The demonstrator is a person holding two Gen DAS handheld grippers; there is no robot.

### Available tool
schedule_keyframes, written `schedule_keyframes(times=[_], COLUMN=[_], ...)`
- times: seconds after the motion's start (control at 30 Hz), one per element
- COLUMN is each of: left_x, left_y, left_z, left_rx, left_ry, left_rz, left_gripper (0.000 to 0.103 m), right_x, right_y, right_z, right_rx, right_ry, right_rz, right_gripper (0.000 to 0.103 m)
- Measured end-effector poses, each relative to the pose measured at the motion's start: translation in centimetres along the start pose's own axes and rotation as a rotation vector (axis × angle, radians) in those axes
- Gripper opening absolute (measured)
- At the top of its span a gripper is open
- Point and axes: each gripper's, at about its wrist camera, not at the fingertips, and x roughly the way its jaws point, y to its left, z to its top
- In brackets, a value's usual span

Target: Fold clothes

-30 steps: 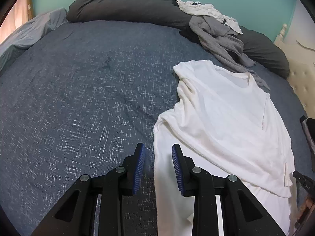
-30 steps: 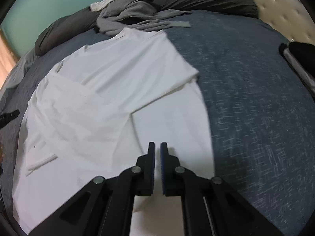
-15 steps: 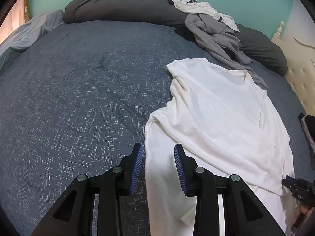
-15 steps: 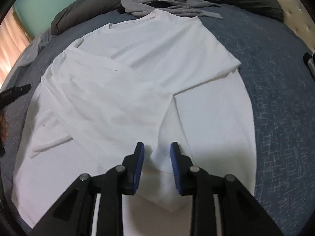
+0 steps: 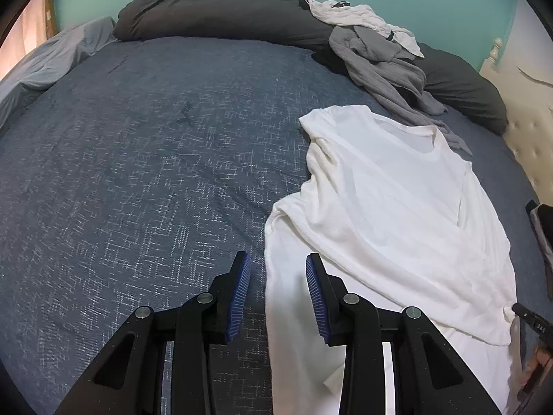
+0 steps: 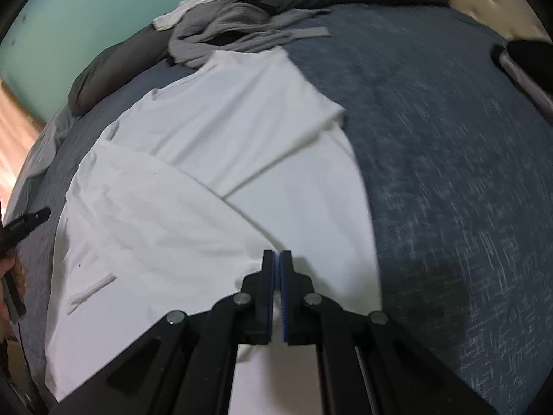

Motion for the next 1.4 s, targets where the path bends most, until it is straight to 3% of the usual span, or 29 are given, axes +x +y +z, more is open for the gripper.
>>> schedule_keyframes(times=[0.43, 0.57, 0.7, 0.83, 0.93, 1.1, 1.17, 1.27, 1.4], left_x=[0.2, 0.1, 0.0, 0.0, -0.1, 0.1, 0.2, 0.2, 0.1], left_y=[0.0, 0.1, -0.1, -0.3, -0.3, -0.2, -0.3, -0.4, -0.2], left_z=[0.0, 0.0, 0.0, -0.1, -0.1, -0.1, -0.2, -0.3, -0.2], left_rx=[0.018, 0.012, 0.015, 0.017, 0.018, 0.011, 0.01, 0.012, 0.005], left_ry=[0.012, 0.011, 0.011, 0.016, 0.016, 0.022, 0.024, 0.024, 0.013], left_rz=[-0.002, -0.002, -0.005, -0.011, -0.015, -0.015, -0.016, -0.02, -0.027], left_gripper=[0.04, 0.041, 0.042, 0.042, 0.043, 0.045, 0.045, 0.045, 0.045], right_x=[-0.8, -1.7, -1.1, 0.6, -0.1, -1.3, -0.5, 1.0, 0.6], right_y=[-3.7, -3.2, -1.2, -1.5, -2.9, -1.9, -1.0, -1.3, -2.8], right_z=[0.6, 0.7, 0.5, 0.0, -0.1, 0.4, 0.2, -0.2, 0.0], right_rx=[0.155, 0.158, 0.102, 0.115, 0.153, 0.135, 0.107, 0.125, 0.177], right_ry=[-0.062, -0.073, -0.013, 0.06, 0.034, -0.03, -0.002, 0.052, 0.032], right_rz=[-0.011, 0.079, 0.152, 0.096, 0.028, 0.109, 0.131, 0.111, 0.07], right_gripper=[0.005, 0.005, 0.005, 0.005, 0.005, 0.006, 0.006, 0.006, 0.006])
